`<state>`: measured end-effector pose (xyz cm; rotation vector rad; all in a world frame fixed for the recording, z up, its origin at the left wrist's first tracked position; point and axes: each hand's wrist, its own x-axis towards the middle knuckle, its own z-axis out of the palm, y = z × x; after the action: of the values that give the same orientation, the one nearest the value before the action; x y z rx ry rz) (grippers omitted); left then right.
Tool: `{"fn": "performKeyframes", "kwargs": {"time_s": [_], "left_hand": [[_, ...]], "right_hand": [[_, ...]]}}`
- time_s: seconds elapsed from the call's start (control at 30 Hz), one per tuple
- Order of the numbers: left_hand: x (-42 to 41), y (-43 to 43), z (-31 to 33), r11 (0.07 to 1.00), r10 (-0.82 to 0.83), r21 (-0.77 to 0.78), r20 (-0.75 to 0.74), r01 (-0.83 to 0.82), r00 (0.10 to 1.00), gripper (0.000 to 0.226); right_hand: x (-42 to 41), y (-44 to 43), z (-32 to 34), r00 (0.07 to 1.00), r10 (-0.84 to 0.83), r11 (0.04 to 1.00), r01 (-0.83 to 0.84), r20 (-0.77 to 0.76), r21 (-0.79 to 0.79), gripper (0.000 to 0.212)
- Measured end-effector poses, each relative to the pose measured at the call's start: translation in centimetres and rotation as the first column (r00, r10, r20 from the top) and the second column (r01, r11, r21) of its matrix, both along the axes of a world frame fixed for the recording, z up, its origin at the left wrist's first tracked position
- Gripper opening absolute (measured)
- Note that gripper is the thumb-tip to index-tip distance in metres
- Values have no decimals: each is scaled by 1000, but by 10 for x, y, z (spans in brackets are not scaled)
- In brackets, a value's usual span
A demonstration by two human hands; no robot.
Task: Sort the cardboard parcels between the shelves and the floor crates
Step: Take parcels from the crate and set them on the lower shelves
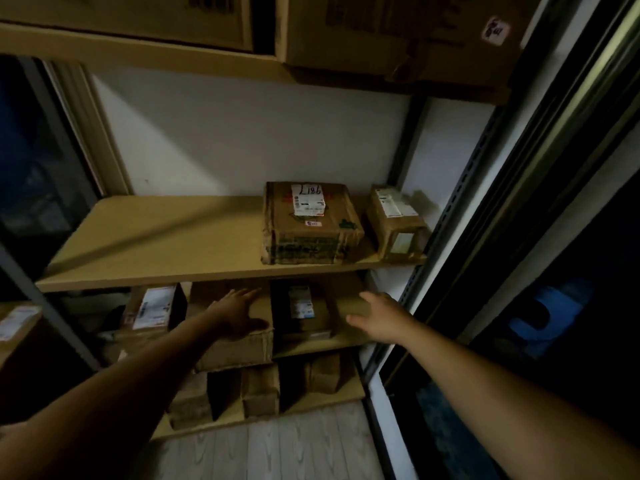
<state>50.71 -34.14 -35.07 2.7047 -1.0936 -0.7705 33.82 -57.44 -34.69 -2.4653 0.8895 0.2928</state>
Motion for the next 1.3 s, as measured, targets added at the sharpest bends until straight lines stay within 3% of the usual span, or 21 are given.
{"fn": "performKeyframes", "kwargs": {"time_s": [0.3,0.57,0.83,1.1,1.3], "left_hand": [[-44,-88,-67,997,51,68,-26,-49,998,81],[-45,-88,-98,991,114,67,-21,-113,993,81],[-19,-111,-131,988,155,29,-14,-154,988,80],[13,-170,-237,950,296,-102,9,-294,955,84],[23,-189,-300,934,339,-136,53,-330,939,61]], "right_hand": [[-9,-69,-70,996,69,993,-64,-49,94,81],[-1,-63,-114,992,90,980,-72,-91,185,80],[40,-71,-145,997,74,973,-65,-33,222,75],[82,-96,-257,999,23,979,-31,40,202,73],[111,-97,-328,983,-53,965,6,174,263,77]]}}
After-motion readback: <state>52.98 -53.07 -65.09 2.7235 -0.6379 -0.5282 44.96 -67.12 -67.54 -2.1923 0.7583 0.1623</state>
